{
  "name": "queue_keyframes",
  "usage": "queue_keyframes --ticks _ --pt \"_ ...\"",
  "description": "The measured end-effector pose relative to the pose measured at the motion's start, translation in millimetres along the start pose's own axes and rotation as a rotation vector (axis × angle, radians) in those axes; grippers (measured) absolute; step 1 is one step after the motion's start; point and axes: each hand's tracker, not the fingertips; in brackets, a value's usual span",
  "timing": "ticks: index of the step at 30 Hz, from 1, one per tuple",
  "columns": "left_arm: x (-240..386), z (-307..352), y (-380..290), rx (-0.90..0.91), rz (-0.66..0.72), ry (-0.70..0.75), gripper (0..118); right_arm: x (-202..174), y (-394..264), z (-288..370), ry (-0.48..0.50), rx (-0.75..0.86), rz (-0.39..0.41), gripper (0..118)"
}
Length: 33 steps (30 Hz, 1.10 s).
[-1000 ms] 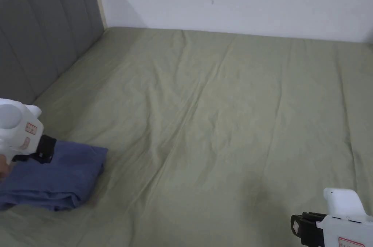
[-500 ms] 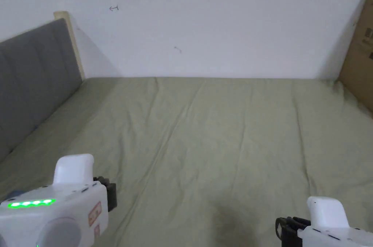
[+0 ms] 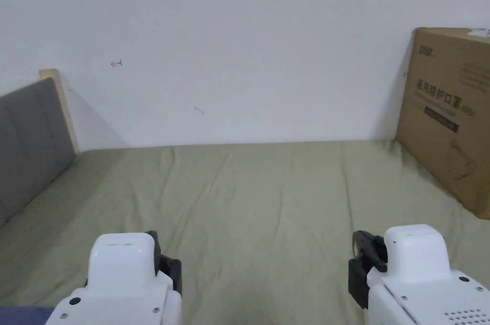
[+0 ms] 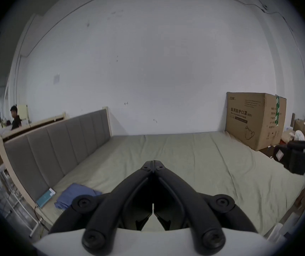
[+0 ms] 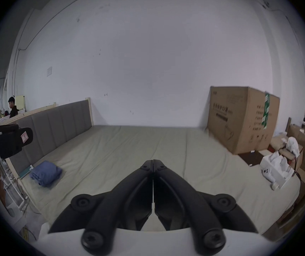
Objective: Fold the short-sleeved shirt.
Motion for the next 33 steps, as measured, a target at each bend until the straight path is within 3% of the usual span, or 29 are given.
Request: queue_keyframes --ticks 5,10,20,21,22,23,24,26,27,30,31,33 --pt "9.4 8.9 2.6 0.061 -0.035 0.002 0 -4.8 3.7 8.3 -0.003 0.058 0.01 0" --pt "6.5 5.9 8.1 0.044 0.051 -0.015 0 -3.2 8.3 6.9 -0.013 0.063 0.034 0" --pt "10.1 4.9 11.1 0.063 0.006 0.017 0 0.9 10.4 5.4 -0.024 0.081 0.027 0" --pt "11.0 4.5 11.3 0.058 -0.005 0.018 8 0.8 10.5 5.8 -0.021 0.085 0.022 1" --pt "12.0 4.9 11.1 0.055 -0.01 0.017 23 0.7 10.4 6.3 -0.021 0.088 0.022 4" --pt "12.1 5.7 10.6 0.058 -0.008 0.015 39 0.5 10.4 6.5 -0.029 0.092 0.024 8" --pt "11.1 6.0 8.9 0.062 -0.005 0.012 64 0.7 10.5 6.4 -0.036 0.095 0.026 17" --pt "10.5 5.7 8.6 0.057 0.008 0.014 98 2.2 10.6 6.2 -0.038 0.096 0.023 33" --pt "10.3 5.5 8.5 0.056 0.013 0.019 110 3.3 10.9 5.8 -0.037 0.093 0.018 49" --pt "9.3 9.5 9.0 0.084 0.018 0.027 112 6.4 10.1 3.5 -0.039 0.084 0.009 99" --pt "9.8 9.2 10.0 0.08 0.014 0.031 112 6.8 9.7 3.0 -0.039 0.082 0.009 107" --pt "9.3 8.7 11.1 0.078 0.012 0.039 112 6.9 9.1 3.1 -0.051 0.089 0.013 110"
